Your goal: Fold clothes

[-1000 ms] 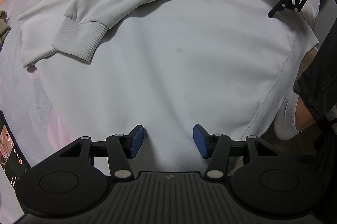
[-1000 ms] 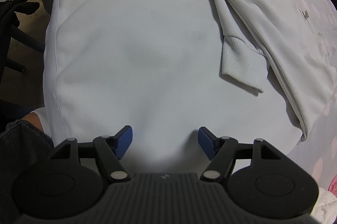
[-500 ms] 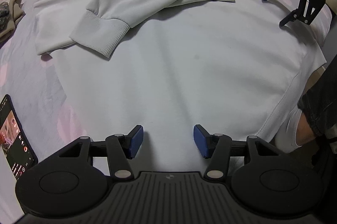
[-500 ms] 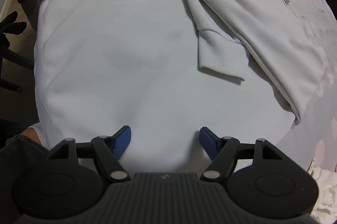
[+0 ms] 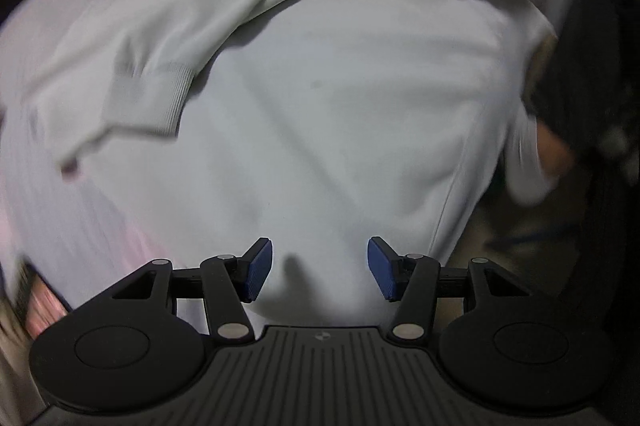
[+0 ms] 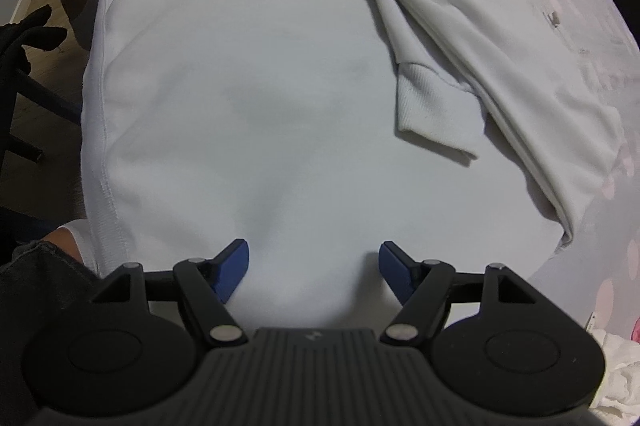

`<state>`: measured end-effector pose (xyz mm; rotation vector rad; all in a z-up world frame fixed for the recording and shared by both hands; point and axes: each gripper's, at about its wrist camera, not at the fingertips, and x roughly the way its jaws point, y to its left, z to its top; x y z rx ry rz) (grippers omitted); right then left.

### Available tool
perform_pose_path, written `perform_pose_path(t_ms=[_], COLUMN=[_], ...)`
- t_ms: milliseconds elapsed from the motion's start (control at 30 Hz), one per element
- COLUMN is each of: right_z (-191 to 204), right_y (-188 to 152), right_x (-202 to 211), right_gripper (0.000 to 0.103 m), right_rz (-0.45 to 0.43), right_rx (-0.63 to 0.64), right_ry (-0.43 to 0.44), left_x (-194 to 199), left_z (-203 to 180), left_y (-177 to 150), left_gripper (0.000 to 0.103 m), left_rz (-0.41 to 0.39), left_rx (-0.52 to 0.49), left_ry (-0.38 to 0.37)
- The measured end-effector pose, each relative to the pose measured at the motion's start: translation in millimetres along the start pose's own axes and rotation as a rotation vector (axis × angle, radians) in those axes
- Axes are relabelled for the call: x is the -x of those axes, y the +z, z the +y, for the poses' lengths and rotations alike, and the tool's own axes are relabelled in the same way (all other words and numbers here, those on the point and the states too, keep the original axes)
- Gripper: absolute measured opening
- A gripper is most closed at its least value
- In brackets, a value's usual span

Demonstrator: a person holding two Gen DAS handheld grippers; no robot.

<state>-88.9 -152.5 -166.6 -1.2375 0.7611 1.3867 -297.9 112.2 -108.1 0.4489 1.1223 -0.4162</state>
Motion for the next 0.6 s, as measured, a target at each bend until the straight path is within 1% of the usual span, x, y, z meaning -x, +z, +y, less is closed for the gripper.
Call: perform_pose_path(t_ms=[100, 167, 200, 267, 367, 467, 533, 600], right_z=[5, 0, -5, -14, -5, 1, -1, -11], right_y=[-7, -13, -14, 6, -9, -4, -6, -17], right_x=[4, 11, 6, 7, 10, 7, 9, 21], right_gripper=[0.074, 0.074, 0.074, 0.074, 0.074, 0.074, 0.074, 0.074], right_rz=[-0.008, -0.007, -0.005, -0.001, 0.000, 0.000, 0.003, 0.005], right_rx=[0.009, 0.018, 0.021, 0.022, 0.019, 0.016, 0.018, 0.020], right_ry=[-0.004, -0.003, -0.003, -0.003, -0.008, -0.005, -0.003, -0.004], left_x=[2, -3, -5, -11, -18, -26, -31, -37], left_z=[-18, -32, -39, -52, -72, -92, -106, -119], left_y=[-14, -29, -36, -51, -73, -95, -110, -124], left_gripper=[0.051, 0.051, 0.051, 0.051, 0.051, 0.051, 0.051, 0.054], left_rz=[-0.008, -0.022, -0.030, -0.045, -0.067, -0.089, -0.104, -0.119], left_rx=[-0.272, -0.415, -0.486, -0.628, -0.842, -1.056, -1.199, -1.332], left_ry=[0.052, 0.075, 0.087, 0.111, 0.146, 0.181, 0.204, 0.230])
